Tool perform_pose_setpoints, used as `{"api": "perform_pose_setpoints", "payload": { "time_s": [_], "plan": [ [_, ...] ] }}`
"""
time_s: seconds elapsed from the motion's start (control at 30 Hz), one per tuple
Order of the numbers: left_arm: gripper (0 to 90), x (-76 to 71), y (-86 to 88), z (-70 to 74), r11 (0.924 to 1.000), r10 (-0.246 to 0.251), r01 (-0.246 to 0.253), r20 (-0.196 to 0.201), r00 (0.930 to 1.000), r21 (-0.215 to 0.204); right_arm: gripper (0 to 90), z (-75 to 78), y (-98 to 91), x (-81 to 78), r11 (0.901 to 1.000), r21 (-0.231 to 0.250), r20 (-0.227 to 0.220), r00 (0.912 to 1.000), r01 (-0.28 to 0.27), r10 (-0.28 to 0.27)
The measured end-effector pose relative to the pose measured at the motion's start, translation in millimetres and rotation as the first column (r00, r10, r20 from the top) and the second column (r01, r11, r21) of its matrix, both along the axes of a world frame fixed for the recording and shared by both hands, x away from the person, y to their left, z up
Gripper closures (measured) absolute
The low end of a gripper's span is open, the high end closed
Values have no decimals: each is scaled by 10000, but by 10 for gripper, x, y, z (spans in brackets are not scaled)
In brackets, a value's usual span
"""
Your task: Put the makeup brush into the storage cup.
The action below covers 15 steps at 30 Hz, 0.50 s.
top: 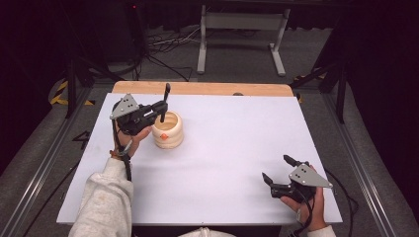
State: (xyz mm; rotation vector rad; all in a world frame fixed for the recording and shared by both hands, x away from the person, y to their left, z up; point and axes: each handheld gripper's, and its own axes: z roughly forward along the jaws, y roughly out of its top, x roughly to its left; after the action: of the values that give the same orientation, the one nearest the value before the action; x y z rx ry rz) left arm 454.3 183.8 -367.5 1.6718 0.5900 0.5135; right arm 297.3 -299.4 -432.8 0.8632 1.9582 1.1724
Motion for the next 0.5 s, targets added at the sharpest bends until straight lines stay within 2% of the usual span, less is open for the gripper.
{"api": "perform_pose_setpoints", "payload": {
  "time_s": [0.1,0.5],
  "plan": [
    [797,59,42,-57,9998,-22,19,-131,9999,-186,99,-6,1,5,10000,-2,-21,10000,-5,5],
    [796,162,27,-182,10000,-7,7,-386,9993,-18,100,-11,24,1,9999,-75,-14,10000,-96,96]
  ]
}}
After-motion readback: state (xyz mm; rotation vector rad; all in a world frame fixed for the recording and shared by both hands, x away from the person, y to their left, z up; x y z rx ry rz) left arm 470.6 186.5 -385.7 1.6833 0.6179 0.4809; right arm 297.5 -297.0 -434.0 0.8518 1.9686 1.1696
